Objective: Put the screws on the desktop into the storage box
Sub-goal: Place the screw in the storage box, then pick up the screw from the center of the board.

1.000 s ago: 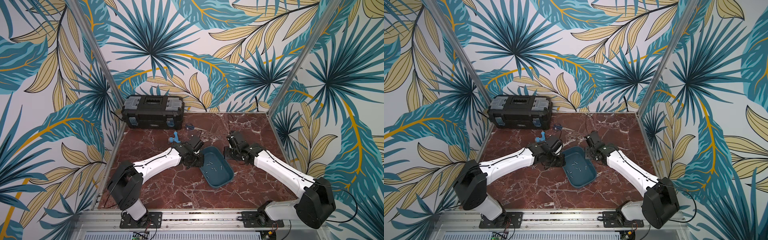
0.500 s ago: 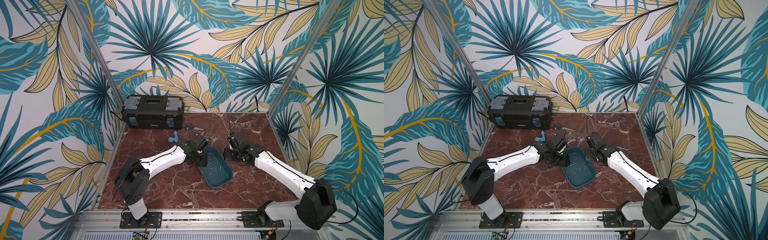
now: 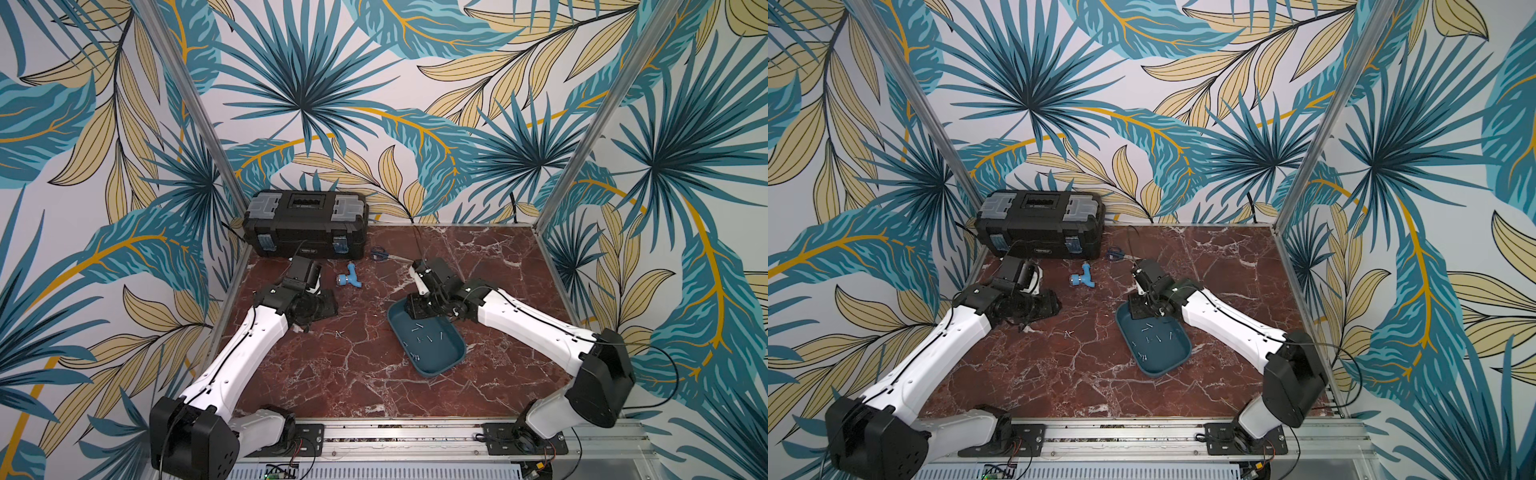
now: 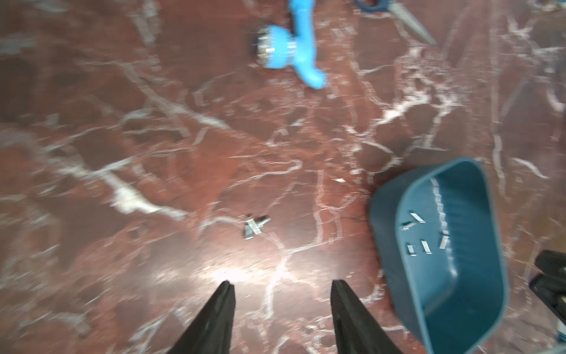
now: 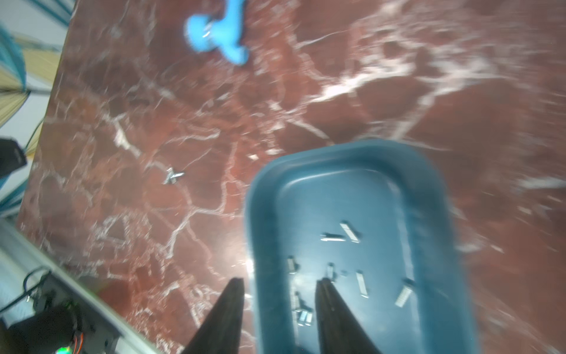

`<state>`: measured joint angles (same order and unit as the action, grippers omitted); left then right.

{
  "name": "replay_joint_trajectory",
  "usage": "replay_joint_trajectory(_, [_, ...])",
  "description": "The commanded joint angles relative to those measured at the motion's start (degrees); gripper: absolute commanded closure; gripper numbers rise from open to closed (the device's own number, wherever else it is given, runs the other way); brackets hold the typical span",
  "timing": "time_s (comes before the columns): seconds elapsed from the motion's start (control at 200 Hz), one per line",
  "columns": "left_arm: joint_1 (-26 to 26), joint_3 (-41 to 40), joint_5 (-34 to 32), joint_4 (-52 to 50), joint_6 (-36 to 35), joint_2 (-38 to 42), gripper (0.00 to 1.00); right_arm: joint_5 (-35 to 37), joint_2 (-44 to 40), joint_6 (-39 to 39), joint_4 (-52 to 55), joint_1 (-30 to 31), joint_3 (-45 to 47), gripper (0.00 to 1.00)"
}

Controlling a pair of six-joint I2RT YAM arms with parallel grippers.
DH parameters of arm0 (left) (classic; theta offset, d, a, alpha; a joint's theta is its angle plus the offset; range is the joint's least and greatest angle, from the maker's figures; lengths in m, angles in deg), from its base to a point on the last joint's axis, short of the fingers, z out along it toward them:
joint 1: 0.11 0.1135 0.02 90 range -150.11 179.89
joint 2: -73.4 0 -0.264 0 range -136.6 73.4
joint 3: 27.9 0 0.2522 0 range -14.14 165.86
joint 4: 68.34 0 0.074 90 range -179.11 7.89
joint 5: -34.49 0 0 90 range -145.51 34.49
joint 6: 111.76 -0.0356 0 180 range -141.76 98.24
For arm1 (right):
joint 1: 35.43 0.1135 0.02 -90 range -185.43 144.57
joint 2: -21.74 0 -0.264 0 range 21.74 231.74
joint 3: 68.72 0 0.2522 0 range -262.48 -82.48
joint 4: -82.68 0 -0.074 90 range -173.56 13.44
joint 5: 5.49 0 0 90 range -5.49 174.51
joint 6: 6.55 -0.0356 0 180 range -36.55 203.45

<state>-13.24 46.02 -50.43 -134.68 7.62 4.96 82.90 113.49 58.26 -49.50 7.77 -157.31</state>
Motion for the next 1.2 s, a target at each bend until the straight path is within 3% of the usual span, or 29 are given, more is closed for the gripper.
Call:
replay_joint_trajectory(0.0, [3.7,-1.5,-2.6,-6.1,-4.8,3.3,0.45,-1.6,5.9,1.9,0.1,4.3,-4.0,0.58])
replay_joint_trajectory(0.2, [5.6,-0.5,-8.8,-8.9,-7.8,6.5,0.45,-3.3,19.3,8.5,-0.9,9.5,-13.5,0.62])
replay_joint_trajectory(0.541, [6.6,-3.0,-7.1,-5.5,-8.3,8.3,0.44,-2.6,36.1,20.4,2.7,11.6,-29.3,0.58])
replay_joint_trajectory(0.867, [7.8,-3.0,-5.2,-5.2,-8.8,7.8,0.44,-0.4,41.3,31.6,5.2,13.0,-33.0,0.57])
replay_joint_trajectory(1.197, [7.8,-3.1,-5.1,-5.3,-8.7,7.8,0.44,3.1,46.7,35.3,6.4,13.3,-37.3,0.58])
